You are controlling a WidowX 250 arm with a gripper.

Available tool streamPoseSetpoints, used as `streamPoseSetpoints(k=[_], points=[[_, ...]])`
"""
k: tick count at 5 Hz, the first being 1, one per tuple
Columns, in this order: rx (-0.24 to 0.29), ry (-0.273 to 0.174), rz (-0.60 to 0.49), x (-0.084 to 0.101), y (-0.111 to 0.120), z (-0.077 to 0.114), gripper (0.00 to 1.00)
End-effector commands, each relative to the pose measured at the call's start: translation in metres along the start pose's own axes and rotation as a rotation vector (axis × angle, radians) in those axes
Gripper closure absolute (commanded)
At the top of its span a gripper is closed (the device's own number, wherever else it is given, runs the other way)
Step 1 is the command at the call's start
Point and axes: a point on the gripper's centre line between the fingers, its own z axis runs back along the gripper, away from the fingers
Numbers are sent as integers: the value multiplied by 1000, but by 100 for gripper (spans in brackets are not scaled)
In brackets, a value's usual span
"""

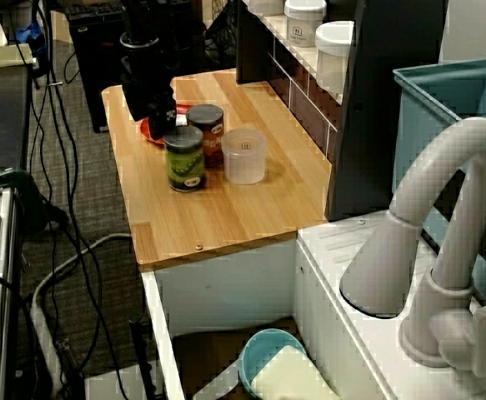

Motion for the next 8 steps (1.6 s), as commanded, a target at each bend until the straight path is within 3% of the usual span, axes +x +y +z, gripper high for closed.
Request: streamPoseSetpoints(k=[1, 3, 5, 8], points=[[-26, -9, -14, 4, -23, 11, 0], [-43, 21, -21, 7, -49, 12, 0], [-56, 35, -12, 10, -60, 14, 0], [-60, 29, 10, 16, -36, 14, 0]])
